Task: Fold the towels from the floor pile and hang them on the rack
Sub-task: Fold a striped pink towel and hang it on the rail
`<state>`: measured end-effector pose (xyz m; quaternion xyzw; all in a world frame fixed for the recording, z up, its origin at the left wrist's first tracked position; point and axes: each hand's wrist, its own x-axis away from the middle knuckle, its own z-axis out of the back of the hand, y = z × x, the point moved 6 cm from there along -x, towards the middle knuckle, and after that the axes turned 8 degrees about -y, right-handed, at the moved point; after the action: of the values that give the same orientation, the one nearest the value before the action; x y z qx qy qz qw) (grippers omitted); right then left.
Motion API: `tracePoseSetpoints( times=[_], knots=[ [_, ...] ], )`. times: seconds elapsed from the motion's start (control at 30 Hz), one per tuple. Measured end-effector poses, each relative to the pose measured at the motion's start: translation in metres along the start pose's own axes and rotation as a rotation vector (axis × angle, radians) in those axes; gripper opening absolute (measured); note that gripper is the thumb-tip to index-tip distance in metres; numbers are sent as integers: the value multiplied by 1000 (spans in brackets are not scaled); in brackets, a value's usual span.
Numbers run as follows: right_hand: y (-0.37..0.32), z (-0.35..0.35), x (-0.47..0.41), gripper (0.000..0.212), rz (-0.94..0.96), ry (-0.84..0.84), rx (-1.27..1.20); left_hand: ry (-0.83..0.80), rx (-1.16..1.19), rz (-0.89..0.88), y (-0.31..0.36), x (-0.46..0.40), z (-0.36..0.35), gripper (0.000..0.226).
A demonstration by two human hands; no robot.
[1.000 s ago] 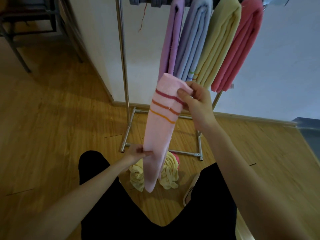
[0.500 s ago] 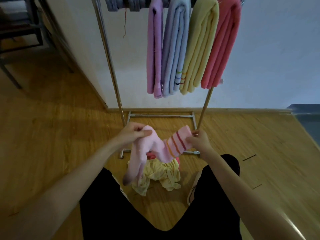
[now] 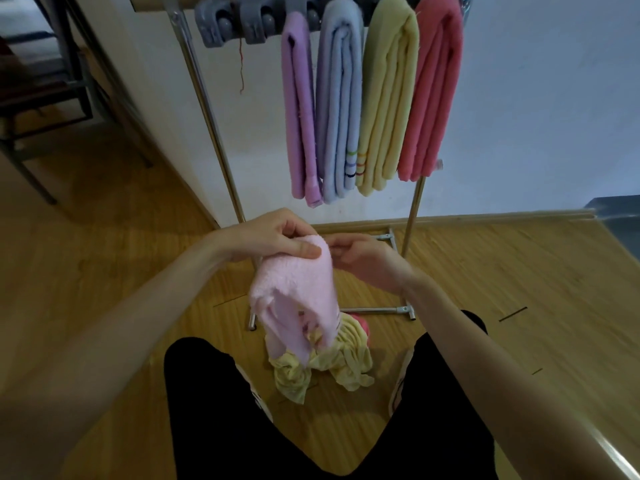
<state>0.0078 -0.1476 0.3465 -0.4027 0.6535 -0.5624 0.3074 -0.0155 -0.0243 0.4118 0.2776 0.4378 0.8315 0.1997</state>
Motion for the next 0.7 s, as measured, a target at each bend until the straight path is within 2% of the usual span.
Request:
tracePoseSetpoints(
  times=[0.07,0.17,0.3,0.47,0.53,0.63,0.7],
  knots=[
    [-3,-2,-1,39,-28,-69,75,14,-20,-2,2,1,6,12],
    [-15,5,2,34,-43,-24,213,41,-37,9,-1,4,15,15],
    [-46,15,5,11,0,-46,320,84,-82,35,-5,9,28,24],
    [-74,56,8,25,-6,117,411,168,-82,35,-8,28,61,38],
    [-90,69,5,23,9,174,461,146,-22,35,-2,34,73,31],
    [-125,72,-6,25,47,94,520,135,-164,46,17,33,96,17],
    [-151,67,-16,22,71,40,676,133,-331,82,31,30,109,15]
  ],
)
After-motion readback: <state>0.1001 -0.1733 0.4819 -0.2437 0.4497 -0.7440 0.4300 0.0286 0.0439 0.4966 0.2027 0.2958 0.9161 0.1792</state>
